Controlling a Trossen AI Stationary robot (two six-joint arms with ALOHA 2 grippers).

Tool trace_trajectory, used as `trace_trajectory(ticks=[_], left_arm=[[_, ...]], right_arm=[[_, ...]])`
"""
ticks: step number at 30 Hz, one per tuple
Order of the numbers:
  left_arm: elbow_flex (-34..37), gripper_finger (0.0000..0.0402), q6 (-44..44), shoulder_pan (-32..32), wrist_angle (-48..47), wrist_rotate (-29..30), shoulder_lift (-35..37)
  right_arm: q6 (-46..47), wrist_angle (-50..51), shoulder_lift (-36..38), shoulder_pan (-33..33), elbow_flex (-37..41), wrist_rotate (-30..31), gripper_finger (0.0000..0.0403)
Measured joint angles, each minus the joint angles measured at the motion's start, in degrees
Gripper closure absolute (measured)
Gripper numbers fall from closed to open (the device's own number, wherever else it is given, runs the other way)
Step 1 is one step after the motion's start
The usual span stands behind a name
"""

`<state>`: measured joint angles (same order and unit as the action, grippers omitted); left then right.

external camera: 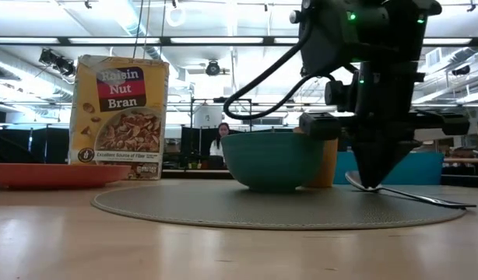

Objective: Arrange a breakfast setting
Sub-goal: Put the spoon on the mat to the right of the bowl, then adjust the bowl on the mat

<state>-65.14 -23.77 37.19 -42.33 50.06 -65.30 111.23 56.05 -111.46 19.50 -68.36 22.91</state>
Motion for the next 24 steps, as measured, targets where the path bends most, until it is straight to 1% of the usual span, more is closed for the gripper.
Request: trace_trajectory(ticks=[8,12,16,19,21,24], left_arm=[[0.0,0.0251,0.0,0.0,0.0,0.0,0.0],[0.0,0.0251,0.0,0.0,0.0,0.0,0.0],[0.0,0.0251,-0.1,0.0,-1.5,-0.1,0.0],[0.0,0.0251,-1.8,0.0,-4.0,-1.7,0.0],[0.0,0.0251,-3.5,0.0,-6.2,-4.1,0.0],[0.0,0.0251,-7.8,0.0,-10.6,-7.5,0.0]], right_arm=[[-1.9,0.2,0.8,-0.1,0.0,0.0,0.0355],[-3.8,0.2,3.7,0.7,0.0,0.3,0.0348],[-6.8,0.3,7.8,2.3,0.0,1.9,0.0343],[-9.8,0.4,10.6,3.8,0.0,4.3,0.0342],[-12.0,0.4,12.2,4.8,0.0,6.4,0.0342],[-18.1,-0.6,14.0,6.3,0.0,11.8,0.0342]])
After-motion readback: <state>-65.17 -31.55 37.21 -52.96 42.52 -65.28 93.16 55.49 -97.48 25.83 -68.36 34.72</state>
